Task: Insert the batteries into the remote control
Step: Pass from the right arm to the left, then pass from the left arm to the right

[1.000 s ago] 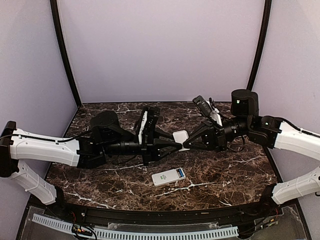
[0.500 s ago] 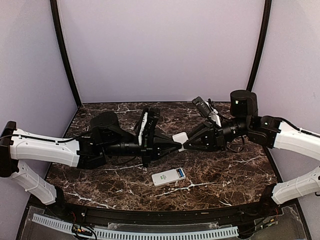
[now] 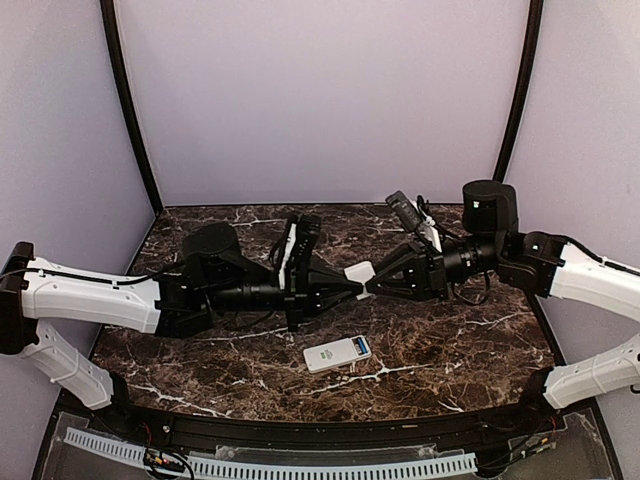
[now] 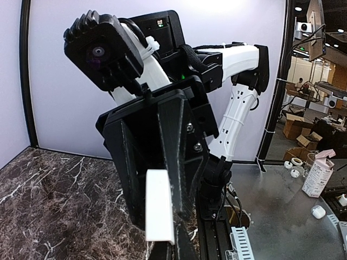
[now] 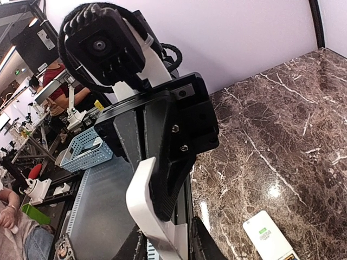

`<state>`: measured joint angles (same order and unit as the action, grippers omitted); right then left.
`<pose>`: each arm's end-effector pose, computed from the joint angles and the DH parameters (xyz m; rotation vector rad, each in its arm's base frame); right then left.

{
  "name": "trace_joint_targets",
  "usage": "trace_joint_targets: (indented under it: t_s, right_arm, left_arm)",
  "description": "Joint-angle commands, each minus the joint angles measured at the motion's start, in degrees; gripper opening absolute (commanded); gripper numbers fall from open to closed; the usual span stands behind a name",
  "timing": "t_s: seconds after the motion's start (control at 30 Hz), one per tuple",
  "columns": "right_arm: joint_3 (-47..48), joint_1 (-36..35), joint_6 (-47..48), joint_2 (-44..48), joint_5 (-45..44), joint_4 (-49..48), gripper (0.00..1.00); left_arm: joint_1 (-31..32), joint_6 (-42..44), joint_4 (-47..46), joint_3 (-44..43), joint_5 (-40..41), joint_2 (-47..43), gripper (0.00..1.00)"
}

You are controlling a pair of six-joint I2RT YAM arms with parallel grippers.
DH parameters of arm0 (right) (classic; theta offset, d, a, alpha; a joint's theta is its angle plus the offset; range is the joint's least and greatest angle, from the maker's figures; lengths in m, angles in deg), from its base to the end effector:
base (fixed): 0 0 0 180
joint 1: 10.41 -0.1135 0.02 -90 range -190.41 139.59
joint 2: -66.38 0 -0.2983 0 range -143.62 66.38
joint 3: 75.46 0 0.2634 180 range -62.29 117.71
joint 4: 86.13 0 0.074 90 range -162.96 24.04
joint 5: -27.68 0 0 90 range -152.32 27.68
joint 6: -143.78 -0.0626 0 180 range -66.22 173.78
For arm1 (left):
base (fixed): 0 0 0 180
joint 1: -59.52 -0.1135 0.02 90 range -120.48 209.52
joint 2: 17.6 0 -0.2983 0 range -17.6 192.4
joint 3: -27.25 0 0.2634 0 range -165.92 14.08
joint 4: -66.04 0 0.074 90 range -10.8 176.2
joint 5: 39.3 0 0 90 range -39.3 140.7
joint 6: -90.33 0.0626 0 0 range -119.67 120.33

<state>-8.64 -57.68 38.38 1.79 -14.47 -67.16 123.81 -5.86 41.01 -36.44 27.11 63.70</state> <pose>0.1466 0.2271 0.3598 -1.1542 1.6989 1.4933 0.1320 -0.3318 0.3456 1.0726 1.1736 -1.2800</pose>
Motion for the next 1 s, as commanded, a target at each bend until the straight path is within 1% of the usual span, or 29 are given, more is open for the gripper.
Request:
trace_joint_targets:
  t_s: [0.0,0.1,0.27,0.3,0.43,0.73,0.8,0.83,0.87,0.93,0.97]
  right_arm:
    - [0.9,0.0,0.7,-0.4,0.7,-2.9,0.23]
    - [1.4,-0.1,1.0,-1.3,1.9,-3.3,0.19]
    - [2.1,-0.4,1.2,-2.7,4.0,-3.8,0.17]
    - [2.2,-0.5,1.4,-2.8,4.2,-3.9,0.15]
    - [2.1,-0.5,1.3,-2.8,5.0,-4.2,0.01]
    - [1.3,-0.5,0.8,-2.3,5.5,-3.6,0.00]
    - [1.2,-0.5,0.8,-2.1,5.6,-3.5,0.00]
    - [1.1,-0.4,0.8,-2.0,5.8,-3.5,0.00]
    - [1.2,-0.5,0.8,-1.9,5.9,-3.4,0.00]
    - [1.2,-0.4,0.8,-1.9,6.0,-3.3,0.00]
    - [1.1,-0.4,0.8,-1.9,6.0,-3.1,0.00]
  left_arm:
    - [0.1,0.5,0.0,-0.2,-1.5,0.1,0.00]
    - [0.1,0.6,0.0,-0.2,-1.7,0.1,0.00]
    - [0.1,0.4,-0.1,-0.2,-1.9,0.4,0.00]
    - [0.1,0.3,-0.1,-0.2,-2.1,0.5,0.00]
    - [0.1,0.2,-0.3,-0.3,-2.3,0.7,0.00]
    - [0.0,0.2,-0.5,0.0,-2.1,0.4,0.00]
    - [0.0,0.0,-0.5,0.0,-1.7,0.4,0.06]
    - [0.0,-0.1,-0.4,0.0,-1.5,0.4,0.18]
    - [0.0,-0.2,-0.4,0.1,-1.1,0.4,0.27]
    - [-0.1,-0.2,-0.2,0.1,-0.9,0.3,0.33]
    - [-0.1,-0.2,-0.1,0.2,-0.8,0.2,0.34]
